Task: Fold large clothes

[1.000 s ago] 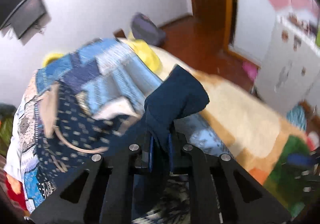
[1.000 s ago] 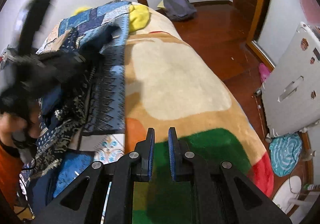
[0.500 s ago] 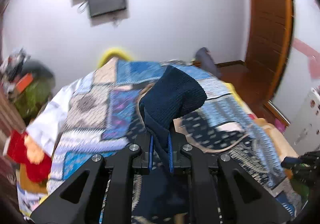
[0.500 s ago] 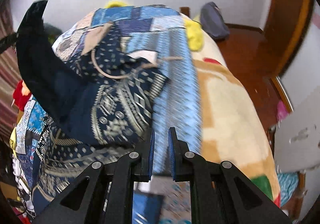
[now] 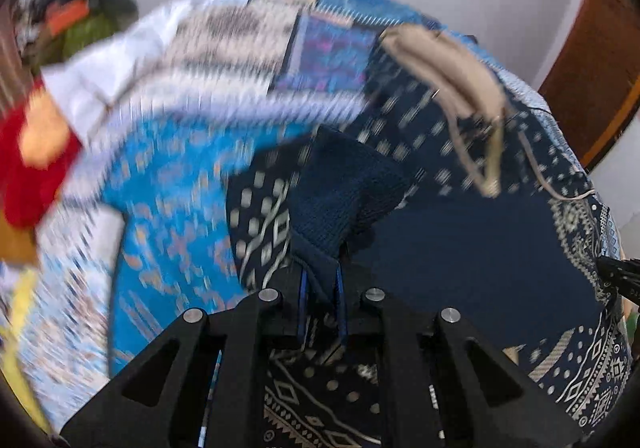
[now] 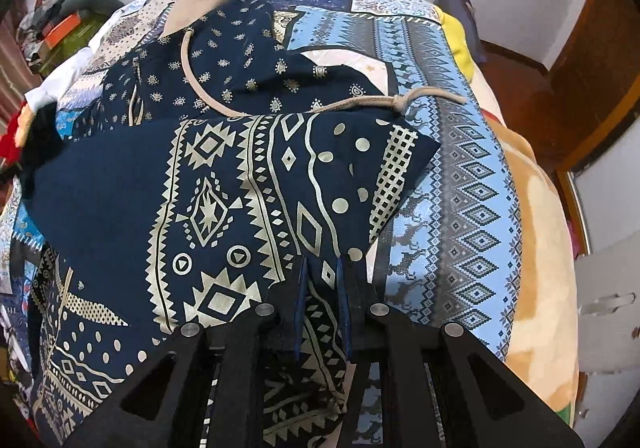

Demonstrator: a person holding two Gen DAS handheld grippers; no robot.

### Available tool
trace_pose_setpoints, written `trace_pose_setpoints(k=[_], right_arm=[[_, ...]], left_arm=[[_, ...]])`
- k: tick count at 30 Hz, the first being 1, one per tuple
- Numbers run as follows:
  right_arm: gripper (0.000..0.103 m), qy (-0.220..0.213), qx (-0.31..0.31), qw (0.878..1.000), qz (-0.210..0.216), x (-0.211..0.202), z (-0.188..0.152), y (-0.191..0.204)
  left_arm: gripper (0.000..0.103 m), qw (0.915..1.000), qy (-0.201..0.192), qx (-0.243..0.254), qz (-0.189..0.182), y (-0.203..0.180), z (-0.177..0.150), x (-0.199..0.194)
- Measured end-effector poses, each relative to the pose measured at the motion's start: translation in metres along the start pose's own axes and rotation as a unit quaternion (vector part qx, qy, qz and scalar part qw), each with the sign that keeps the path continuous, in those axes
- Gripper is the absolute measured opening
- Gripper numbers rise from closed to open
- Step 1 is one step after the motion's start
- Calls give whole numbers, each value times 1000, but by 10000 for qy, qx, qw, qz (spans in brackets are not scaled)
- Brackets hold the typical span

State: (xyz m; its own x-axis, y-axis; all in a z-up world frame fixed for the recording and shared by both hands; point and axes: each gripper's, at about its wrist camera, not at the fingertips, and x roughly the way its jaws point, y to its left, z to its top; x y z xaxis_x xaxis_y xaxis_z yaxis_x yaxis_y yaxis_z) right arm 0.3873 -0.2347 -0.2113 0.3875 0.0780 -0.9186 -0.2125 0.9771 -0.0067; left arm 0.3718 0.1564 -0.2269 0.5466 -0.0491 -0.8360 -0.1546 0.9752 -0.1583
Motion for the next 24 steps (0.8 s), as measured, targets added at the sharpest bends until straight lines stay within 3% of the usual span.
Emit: trace_pose_setpoints(k=[4, 6, 7, 8, 10, 17, 18, 21, 24], right_arm=[[10, 13, -193, 9998, -39, -1, -1, 0], [15, -22, -329, 9993, -172, -2, -5, 3], [31, -58, -386, 9987, -324, -3, -6, 4], [62, -120, -434, 9970, -628, -4, -7, 5], [98, -323, -522, 9877, -1437, -4, -11, 4], [98, -83, 228, 9983, -525, -2, -15, -33], [98, -68, 306, 9984, -467, -2, -15, -36], [98, -9, 400, 9986, -350, -7, -16, -38], [98, -31, 369, 9992, -145, -19, -17, -38]], left_arm=[[13, 9992, 301, -231, -107, 15, -24, 24], [14, 9990, 352, -262, -85, 18, -34, 29], [18, 9988, 377, -298, -47, 20, -38, 30], [20, 9985, 396, -365, -29, 23, -41, 31], [22, 9979, 443, -473, 31, 28, -45, 31], [24, 9972, 617, -424, 26, 35, -54, 15], [25, 9971, 657, -383, 85, 34, -55, 12], [43, 9965, 621, -162, 526, 32, -56, -3], [46, 9953, 506, 191, 806, 28, -56, -23]])
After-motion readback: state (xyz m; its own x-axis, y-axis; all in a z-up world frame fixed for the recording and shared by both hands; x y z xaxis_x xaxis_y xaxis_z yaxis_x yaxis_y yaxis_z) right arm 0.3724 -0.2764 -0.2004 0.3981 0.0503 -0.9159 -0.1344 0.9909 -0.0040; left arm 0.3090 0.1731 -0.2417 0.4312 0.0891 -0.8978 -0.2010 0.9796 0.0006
